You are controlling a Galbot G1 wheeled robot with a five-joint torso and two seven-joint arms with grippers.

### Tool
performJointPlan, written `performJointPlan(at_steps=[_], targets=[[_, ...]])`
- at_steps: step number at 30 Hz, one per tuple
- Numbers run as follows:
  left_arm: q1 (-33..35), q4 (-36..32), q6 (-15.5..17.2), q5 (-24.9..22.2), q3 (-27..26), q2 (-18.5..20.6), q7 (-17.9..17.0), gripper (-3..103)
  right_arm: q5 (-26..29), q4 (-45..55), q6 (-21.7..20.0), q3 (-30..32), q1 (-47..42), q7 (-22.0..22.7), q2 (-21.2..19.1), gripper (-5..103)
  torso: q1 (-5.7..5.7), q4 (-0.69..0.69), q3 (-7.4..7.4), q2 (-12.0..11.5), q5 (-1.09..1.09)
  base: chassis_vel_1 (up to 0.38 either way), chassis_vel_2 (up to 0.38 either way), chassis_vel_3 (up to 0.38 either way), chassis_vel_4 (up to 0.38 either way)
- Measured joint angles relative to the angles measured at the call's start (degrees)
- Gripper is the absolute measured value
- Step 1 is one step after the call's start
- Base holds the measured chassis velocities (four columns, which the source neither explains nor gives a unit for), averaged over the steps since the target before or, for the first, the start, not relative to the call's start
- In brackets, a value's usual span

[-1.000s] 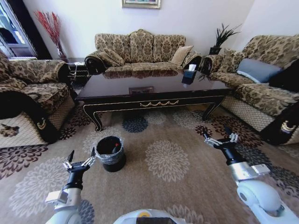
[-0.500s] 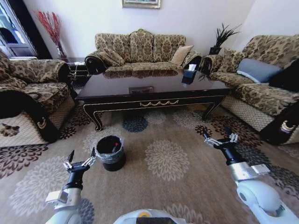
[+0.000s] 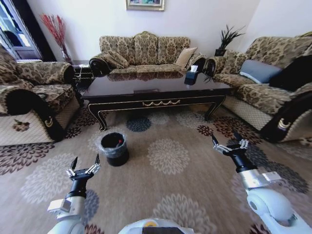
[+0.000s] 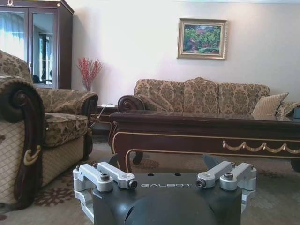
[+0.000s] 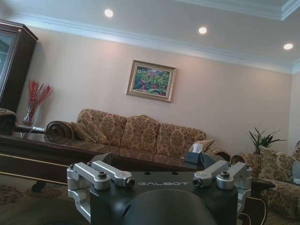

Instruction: Move to the front of the table and pick up the trash from the floor, then place it into the trash bin.

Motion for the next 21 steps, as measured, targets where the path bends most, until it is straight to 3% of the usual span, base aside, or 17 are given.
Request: performJointPlan(at_steps=[21], targets=[[0.0, 0.0, 0.0, 0.0, 0.0, 0.0, 0.0, 100, 0.0, 0.0, 0.0, 0.0, 0.0, 0.0, 0.0, 100, -0.01, 0.00, 0.00, 0.0, 0.05, 0.353, -0.345, -0.356, 0.345]])
